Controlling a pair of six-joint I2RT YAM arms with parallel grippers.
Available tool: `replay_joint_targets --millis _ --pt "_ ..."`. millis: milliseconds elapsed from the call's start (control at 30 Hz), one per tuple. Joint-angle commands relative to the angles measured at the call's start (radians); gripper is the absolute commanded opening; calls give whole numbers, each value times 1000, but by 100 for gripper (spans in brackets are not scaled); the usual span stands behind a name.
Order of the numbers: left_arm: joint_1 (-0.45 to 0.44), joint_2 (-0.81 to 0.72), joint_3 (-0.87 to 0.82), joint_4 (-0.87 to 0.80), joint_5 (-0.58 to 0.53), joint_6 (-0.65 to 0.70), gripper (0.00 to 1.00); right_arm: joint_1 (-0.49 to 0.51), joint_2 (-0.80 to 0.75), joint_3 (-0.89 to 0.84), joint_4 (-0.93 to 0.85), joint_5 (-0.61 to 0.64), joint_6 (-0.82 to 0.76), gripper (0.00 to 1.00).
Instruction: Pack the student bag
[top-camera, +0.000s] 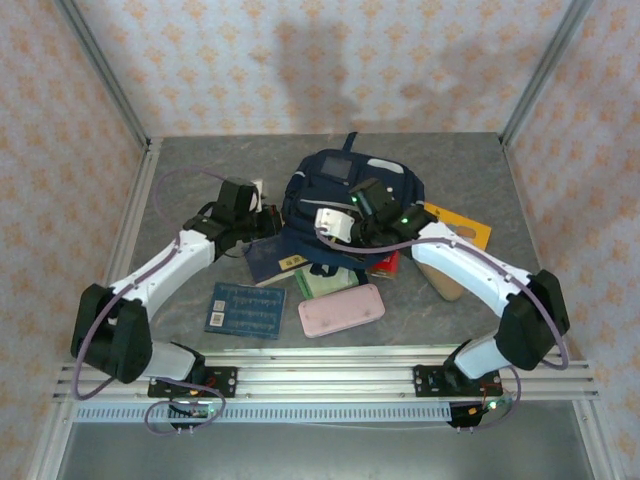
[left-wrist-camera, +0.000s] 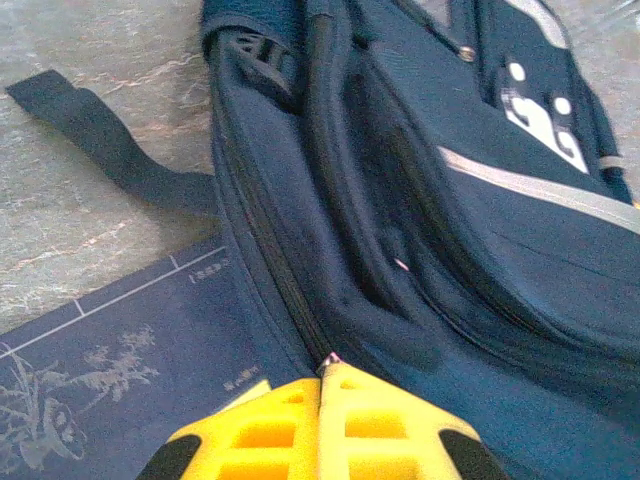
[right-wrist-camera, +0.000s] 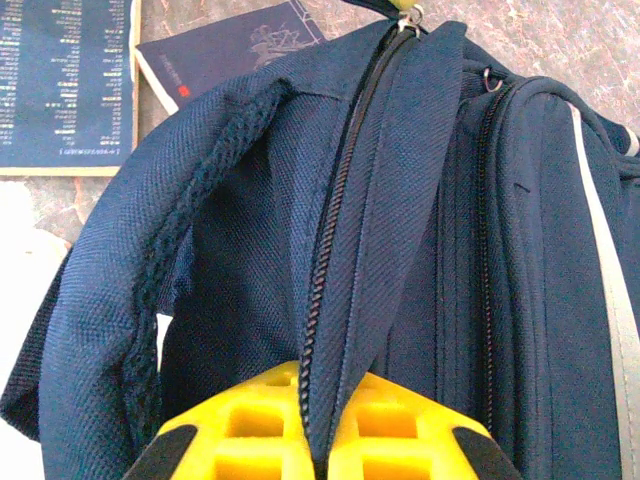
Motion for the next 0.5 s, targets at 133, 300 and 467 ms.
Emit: replay_joint_targets --millis 133,300,467 --pt "90 137 25 97 -58 5 0 -11 -95 -18 -55 -45 -78 0" --pt "115 225 66 171 -22 -2 0 -11 -104 -31 -56 -75 -102 0" --pt "118 315 137 175 63 -11 0 -11 -93 -24 -49 -62 -94 0"
